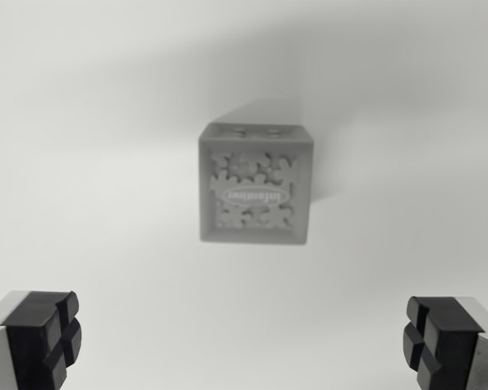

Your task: Destack cube

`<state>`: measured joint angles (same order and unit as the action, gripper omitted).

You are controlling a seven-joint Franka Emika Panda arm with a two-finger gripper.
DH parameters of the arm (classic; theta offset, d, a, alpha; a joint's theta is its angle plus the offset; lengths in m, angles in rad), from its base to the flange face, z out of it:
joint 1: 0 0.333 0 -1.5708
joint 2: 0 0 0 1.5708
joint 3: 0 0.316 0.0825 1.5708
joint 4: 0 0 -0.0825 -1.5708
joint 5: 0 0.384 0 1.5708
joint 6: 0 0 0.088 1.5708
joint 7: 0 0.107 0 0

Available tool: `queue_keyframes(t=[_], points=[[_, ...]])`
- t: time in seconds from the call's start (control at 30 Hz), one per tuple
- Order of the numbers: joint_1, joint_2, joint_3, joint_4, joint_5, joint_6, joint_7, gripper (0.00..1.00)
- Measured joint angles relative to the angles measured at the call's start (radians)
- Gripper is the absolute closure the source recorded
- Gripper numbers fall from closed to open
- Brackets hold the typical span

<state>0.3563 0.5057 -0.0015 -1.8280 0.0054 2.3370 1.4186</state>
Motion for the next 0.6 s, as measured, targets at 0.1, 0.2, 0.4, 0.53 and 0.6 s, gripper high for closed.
queue_keyframes(t=[0.1,0.2,0.4,0.53,0.6], points=[[0.0,-0.019,0.0,0.003,0.0,-0.022,0.0,0.0],[0.0,-0.041,0.0,0.008,0.0,-0.049,0.0,0.0],[0.0,-0.076,0.0,0.023,0.0,-0.098,0.0,0.0],[0.0,-0.097,0.0,0.034,0.0,-0.132,0.0,0.0],[0.0,-0.105,0.0,0.04,0.0,-0.145,0.0,0.0]])
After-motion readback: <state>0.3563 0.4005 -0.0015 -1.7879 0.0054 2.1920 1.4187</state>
